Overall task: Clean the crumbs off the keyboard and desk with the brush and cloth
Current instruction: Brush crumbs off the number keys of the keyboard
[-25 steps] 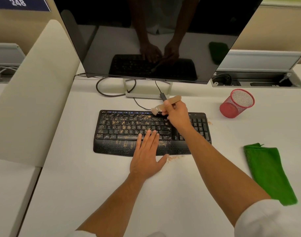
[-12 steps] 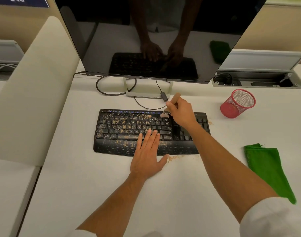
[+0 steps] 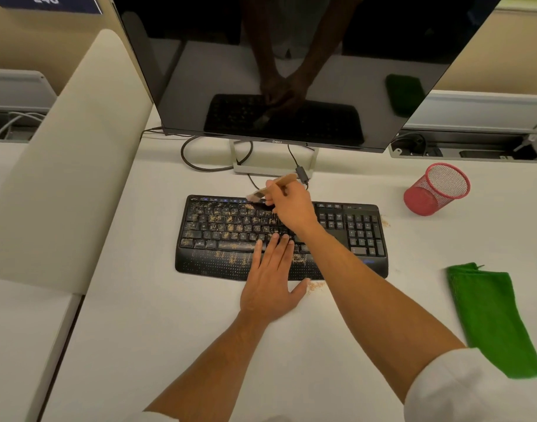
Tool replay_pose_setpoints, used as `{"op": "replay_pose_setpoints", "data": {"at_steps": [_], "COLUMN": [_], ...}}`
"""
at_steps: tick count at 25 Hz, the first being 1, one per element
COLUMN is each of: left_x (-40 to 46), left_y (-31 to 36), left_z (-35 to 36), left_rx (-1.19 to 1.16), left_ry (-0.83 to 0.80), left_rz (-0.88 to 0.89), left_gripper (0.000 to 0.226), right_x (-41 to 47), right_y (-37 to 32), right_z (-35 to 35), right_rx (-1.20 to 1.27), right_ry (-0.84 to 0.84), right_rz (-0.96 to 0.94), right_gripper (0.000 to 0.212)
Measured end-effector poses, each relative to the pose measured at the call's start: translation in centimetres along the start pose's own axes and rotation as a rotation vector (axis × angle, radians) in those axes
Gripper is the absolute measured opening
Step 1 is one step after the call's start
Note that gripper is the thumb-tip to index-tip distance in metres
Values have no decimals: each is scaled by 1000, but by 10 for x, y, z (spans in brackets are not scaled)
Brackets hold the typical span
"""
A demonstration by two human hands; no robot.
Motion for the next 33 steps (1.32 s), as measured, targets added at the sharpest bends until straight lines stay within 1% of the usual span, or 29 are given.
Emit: {"op": "replay_pose_setpoints", "data": {"at_steps": [1,3,7,9,12,14,17,20,23,25,27,30,33], "left_x": [0,-1,-2,-1,-2,-1,-2,-2,-2,-2,-2,-2,-3], "left_y": [0,0,0,0,0,0,0,0,0,1,1,0,0], "left_z": [0,-1,-1,0,0,0,0,0,1,1,1,1,1], "left_rx": [1,2,4,-2,-10,-15,-13,-15,-20,-19,-24,-15,-14], "left_ry": [1,7,17,26,41,45,35,31,41,43,43,32,28], "left_rz": [-2,-3,-3,-4,-2,-2,-5,-6,-1,1,0,-2,-3], "left_gripper": [81,81,81,81,80,80,80,80,80,80,80,80,80], "right_x": [-1,-4,-11,-14,-14,-7,0,-5,-9,-8,-8,-8,-7], "right_y": [2,6,15,20,18,17,19,23,25,27,25,15,11], "right_z": [-7,-25,-70,-85,-89,-86,-86,-92,-99,-99,-93,-84,-85], "right_rx": [57,85,23,-33,-184,-223,-156,-100,-134,-169,-184,-219,-272], "right_ry": [36,121,348,415,408,373,348,399,442,399,320,222,255], "right_rz": [10,3,-12,-12,-23,-10,-5,-8,8,27,-11,-129,-159], "right_gripper": [30,32,37,37,38,37,35,35,31,28,26,23,22]}}
Point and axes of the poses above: each hand's wrist, its own x-axis towards the middle knuckle, its own z-axis out of the palm, y = z × x, the point moved 6 cm from there along x, towards the middle knuckle, and after that the axes turned 11 degrees about x, right-handed, at the moved point
